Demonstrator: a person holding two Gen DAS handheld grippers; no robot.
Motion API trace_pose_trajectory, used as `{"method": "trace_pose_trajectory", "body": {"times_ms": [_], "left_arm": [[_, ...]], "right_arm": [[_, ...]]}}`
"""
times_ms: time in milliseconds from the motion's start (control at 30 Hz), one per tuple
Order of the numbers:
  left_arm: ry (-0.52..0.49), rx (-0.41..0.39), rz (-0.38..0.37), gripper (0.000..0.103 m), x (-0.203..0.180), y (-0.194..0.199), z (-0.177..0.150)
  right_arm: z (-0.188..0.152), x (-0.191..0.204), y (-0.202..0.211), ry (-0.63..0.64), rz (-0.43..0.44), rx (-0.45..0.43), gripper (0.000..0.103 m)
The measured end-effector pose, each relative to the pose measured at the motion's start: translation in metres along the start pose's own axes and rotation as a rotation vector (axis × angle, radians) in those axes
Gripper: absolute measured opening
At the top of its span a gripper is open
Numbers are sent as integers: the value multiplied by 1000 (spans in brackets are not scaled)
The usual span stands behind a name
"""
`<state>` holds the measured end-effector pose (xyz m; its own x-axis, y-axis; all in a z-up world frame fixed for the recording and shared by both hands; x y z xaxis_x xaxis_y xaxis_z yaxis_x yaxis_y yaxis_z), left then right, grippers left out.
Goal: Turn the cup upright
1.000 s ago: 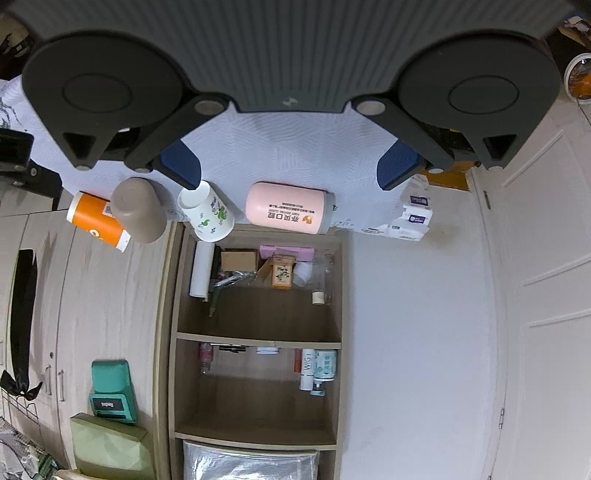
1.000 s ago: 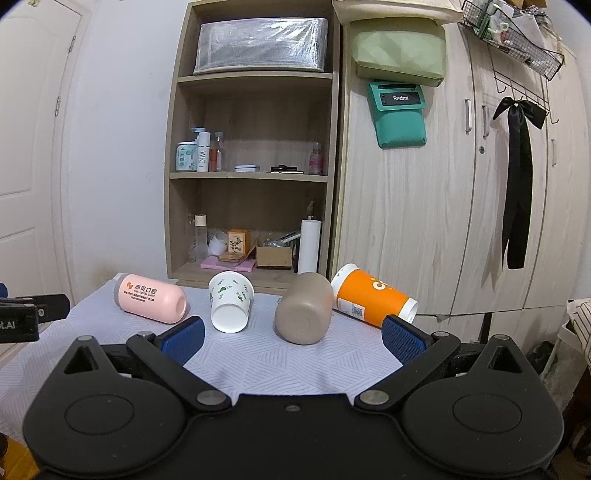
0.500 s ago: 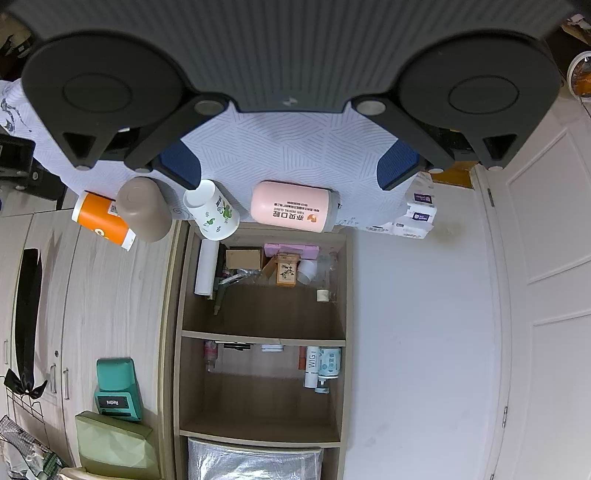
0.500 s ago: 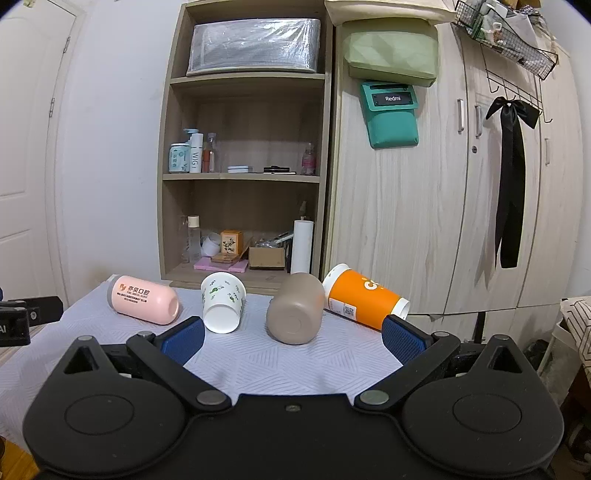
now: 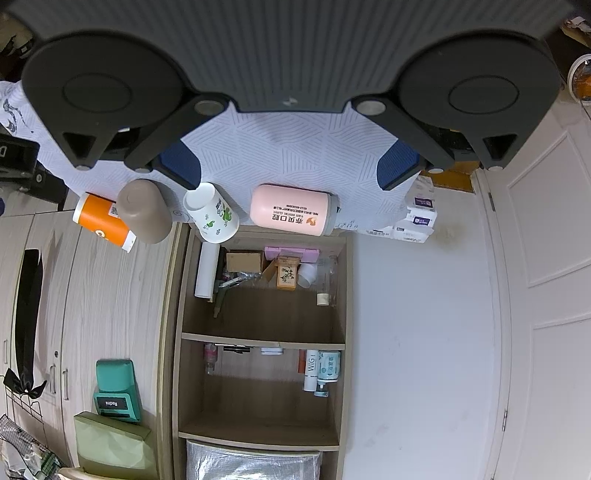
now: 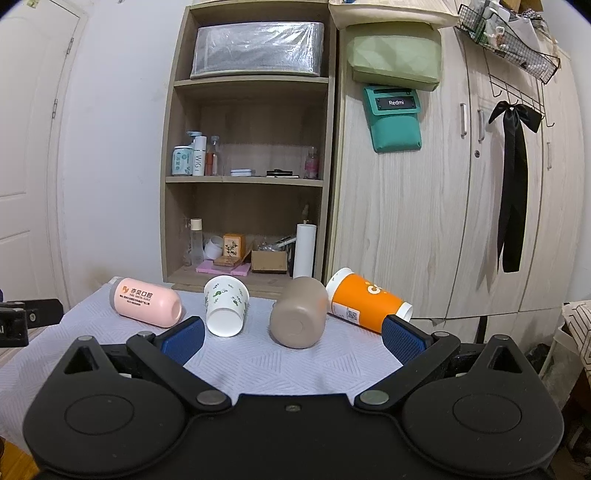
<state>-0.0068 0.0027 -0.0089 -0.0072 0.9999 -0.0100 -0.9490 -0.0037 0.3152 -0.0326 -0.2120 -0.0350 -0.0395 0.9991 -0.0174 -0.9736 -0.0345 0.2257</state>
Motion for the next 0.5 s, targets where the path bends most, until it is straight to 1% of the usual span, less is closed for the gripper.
{"method": "trace_pose_trajectory", "body": {"times_ms": [500], "left_arm": [[11,23,12,103,3,-2,-2]], "right_arm": [[-1,2,-2,19,14,4,103]]}}
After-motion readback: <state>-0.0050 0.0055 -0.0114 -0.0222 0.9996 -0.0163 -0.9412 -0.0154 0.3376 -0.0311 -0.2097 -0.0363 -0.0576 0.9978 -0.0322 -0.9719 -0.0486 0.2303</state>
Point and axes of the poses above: each gripper's, at about its wrist camera, not at the fingertips, and y roughly against the way its jaws point, x to its left, z to its top, the point moved 1 cm from there along -y, roughly the way its jaws point, and after that the axes turned 6 degrees about z, right-handed, at the moved point
